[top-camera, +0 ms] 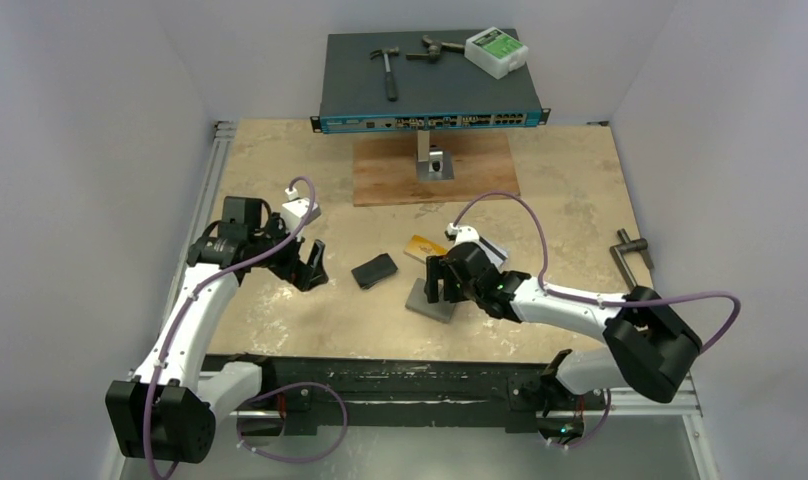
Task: Put the credit cards into the card holder
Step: Open the card holder at the center of the board.
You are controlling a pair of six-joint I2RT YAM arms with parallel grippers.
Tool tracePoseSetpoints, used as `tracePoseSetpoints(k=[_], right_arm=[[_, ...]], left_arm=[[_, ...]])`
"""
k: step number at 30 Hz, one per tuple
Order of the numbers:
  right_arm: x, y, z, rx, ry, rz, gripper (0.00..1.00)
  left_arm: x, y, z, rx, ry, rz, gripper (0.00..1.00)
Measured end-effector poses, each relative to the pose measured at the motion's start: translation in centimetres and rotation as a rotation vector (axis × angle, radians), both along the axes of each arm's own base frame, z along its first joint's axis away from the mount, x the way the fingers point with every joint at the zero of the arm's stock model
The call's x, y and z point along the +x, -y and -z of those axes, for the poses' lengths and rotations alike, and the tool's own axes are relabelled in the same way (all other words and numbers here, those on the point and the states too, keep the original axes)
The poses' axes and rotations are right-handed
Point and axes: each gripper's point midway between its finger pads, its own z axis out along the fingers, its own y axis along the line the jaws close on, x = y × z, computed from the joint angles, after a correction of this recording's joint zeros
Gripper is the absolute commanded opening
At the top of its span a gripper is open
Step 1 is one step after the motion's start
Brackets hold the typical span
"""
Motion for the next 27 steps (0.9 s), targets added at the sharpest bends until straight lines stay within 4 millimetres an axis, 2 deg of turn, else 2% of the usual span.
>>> tracePoseSetpoints(k=[6, 11, 17, 23, 25, 27], right_arm=[[-2.5, 0.2, 2.4, 0.033, -0.059, -0.021, 0.68], [-5.2, -1.4, 1.8, 0.084, -0.078, -0.066, 0.67], [-5.3, -1.0, 0.9, 0.093, -0.065, -0.040, 0.65], [-5.0, -1.0, 2.3, 0.078, -0.092, -0.011, 0.63], [-4.8, -1.5, 2.4, 0.098, -0.091, -0.007, 0.54], [-4.6, -1.9, 2.4, 0.116, -0.091, -0.005, 0.33]], left_arm=[[0.0, 0.0, 0.0, 0.000, 0.000, 0.000, 1.00], [0.1, 0.0, 0.0, 0.001, 0.000, 0.000, 1.00], [0.4, 0.1, -0.5, -0.002, 0.010, 0.001, 1.00], [0.5, 0.4, -0.5, -0.016, 0.001, 0.011, 1.00], [0.6, 0.5, -0.6, -0.021, -0.003, 0.016, 1.00], [0.8, 0.6, -0.8, -0.021, -0.003, 0.020, 1.00]])
